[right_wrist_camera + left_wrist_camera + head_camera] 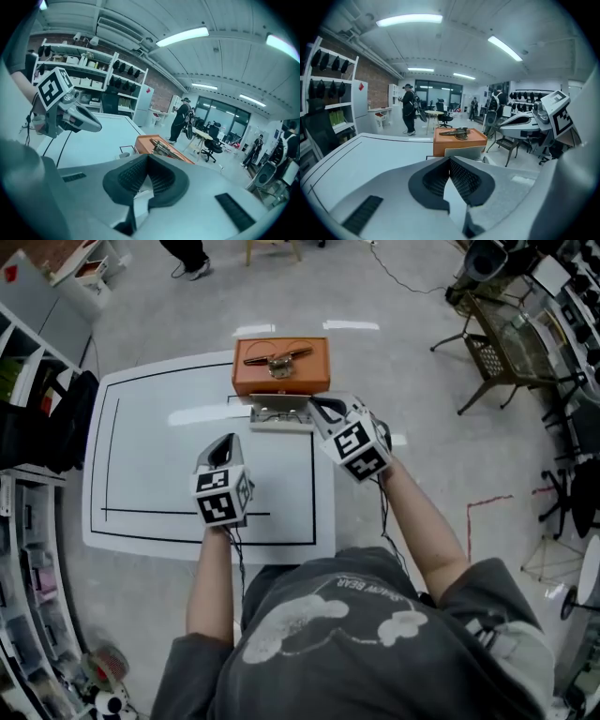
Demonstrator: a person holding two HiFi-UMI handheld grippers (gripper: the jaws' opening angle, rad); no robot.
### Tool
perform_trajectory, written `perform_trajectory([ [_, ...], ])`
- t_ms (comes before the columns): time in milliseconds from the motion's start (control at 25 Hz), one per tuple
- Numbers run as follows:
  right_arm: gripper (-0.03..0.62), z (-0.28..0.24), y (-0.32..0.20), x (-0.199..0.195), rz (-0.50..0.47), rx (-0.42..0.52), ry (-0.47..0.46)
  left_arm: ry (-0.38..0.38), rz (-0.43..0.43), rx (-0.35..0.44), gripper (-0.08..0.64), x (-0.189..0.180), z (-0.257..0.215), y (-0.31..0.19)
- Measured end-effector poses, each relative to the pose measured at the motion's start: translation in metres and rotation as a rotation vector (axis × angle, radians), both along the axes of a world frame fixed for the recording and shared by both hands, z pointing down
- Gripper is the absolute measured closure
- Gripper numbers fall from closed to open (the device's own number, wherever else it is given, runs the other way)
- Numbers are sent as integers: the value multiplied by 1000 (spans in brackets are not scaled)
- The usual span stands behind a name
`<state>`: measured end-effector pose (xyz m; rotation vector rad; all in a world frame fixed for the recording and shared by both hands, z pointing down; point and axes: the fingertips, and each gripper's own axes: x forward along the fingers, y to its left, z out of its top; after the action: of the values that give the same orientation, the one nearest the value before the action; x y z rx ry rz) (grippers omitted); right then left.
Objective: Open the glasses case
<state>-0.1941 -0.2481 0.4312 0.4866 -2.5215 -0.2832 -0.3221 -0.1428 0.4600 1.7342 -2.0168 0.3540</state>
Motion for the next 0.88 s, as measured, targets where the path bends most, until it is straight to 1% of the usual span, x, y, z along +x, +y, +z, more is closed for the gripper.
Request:
perform_trajectory([
  [280,594,-21,25,20,-76,-43,-92,-1,-115,69,557,35,-31,42],
  [400,594,-26,35,33,-114,-39,-118,-12,-156,92,557,55,-39,58],
  [600,594,-26,55,63,-187,-37,-124,-20,-221,116,557,96,-45,83],
  [880,594,-17,85,109,-297,-51,-106,-15,-320,123,557,153,-42,119],
])
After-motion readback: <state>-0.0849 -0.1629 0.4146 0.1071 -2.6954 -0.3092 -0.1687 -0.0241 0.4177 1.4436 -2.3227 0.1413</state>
